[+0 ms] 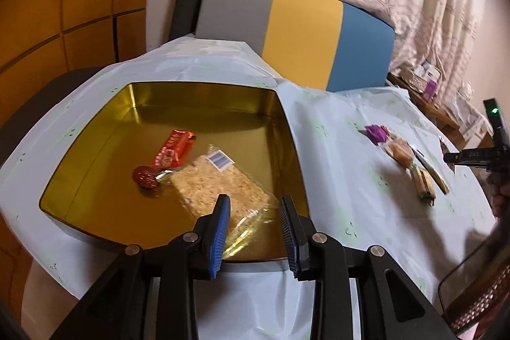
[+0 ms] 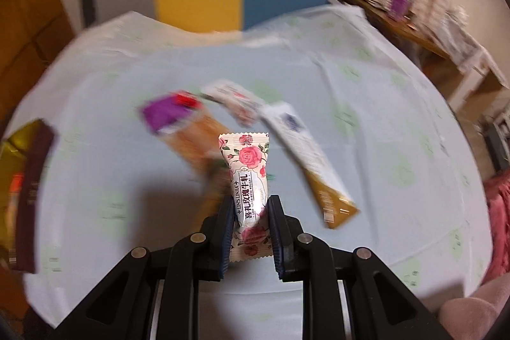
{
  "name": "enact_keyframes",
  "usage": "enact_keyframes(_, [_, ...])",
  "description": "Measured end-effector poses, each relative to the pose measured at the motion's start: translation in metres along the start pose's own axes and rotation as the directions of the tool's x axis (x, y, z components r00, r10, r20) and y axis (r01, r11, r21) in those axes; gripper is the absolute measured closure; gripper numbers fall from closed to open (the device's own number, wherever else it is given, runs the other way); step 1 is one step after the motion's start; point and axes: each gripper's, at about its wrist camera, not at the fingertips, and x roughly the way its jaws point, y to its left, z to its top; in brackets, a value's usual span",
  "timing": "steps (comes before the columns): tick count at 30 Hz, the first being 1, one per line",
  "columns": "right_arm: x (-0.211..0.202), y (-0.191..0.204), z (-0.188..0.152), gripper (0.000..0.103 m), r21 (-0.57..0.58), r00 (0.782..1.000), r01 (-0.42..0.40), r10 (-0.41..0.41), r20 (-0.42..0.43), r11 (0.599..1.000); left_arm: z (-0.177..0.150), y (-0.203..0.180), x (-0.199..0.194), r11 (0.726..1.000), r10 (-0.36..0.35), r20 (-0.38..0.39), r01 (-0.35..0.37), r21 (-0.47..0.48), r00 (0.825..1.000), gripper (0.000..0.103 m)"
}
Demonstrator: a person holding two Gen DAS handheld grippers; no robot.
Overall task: Organize snacks
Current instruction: 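Carry the rose-print bar into the gold tin and release it with the right tool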
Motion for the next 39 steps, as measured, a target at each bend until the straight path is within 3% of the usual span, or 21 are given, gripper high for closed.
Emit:
enact_keyframes(6, [-0.025, 0.09, 0.004, 0.082, -0.117, 0.978, -0.206, 0.21, 0.02, 0.972, 0.0, 0.008, 0.0, 1.0, 0.01, 0.011, -0.01, -0.015, 1.0, 0.071])
enact_keyframes(9, [-0.031, 0.148, 0.001, 0.082, -0.176, 0.948, -0.312, 0.317, 0.001, 0.934, 0.0, 0.012, -0.002, 1.0, 0.018, 0.022, -0.018, -0.018, 1.0, 0.071])
enact_keyframes(12, [-0.035, 0.198, 0.001, 0.082, -0.207, 0.905, -0.42, 0.424, -0.031, 0.883, -0.001, 0.018, -0.003, 0.999, 0.023, 0.029, -0.022, -0.034, 0.999, 0.071])
enact_keyframes(17, [-0.032, 0.271, -0.002, 0.082, -0.272, 0.867, -0.494, 0.493, -0.077, 0.826, -0.001, 0.03, -0.002, 0.997, 0.033, 0.03, -0.031, -0.066, 0.999, 0.071])
enact_keyframes(21, [-0.02, 0.308, -0.011, 0.082, -0.3, 0.862, -0.503, 0.492, -0.118, 0.81, -0.001, 0.036, 0.0, 0.996, 0.041, 0.026, -0.039, -0.086, 0.999, 0.07])
enact_keyframes(27, [-0.001, 0.337, -0.02, 0.08, -0.342, 0.878, -0.476, 0.458, -0.137, 0.81, 0.0, 0.041, 0.003, 0.993, 0.048, 0.02, -0.046, -0.105, 0.999, 0.07])
enact_keyframes(32, [0.004, 0.345, -0.022, 0.078, -0.373, 0.894, -0.446, 0.427, -0.136, 0.814, -0.001, 0.043, 0.002, 0.993, 0.052, 0.018, -0.05, -0.109, 0.998, 0.07])
enact_keyframes(34, [0.006, 0.345, -0.023, 0.071, -0.372, 0.895, -0.444, 0.424, -0.139, 0.815, 0.0, 0.043, 0.003, 0.993, 0.051, 0.016, -0.049, -0.108, 0.999, 0.07])
enact_keyframes(39, [0.005, 0.343, -0.024, 0.07, -0.358, 0.893, -0.447, 0.434, -0.122, 0.82, -0.001, 0.042, 0.002, 0.993, 0.051, 0.014, -0.049, -0.108, 0.999, 0.07])
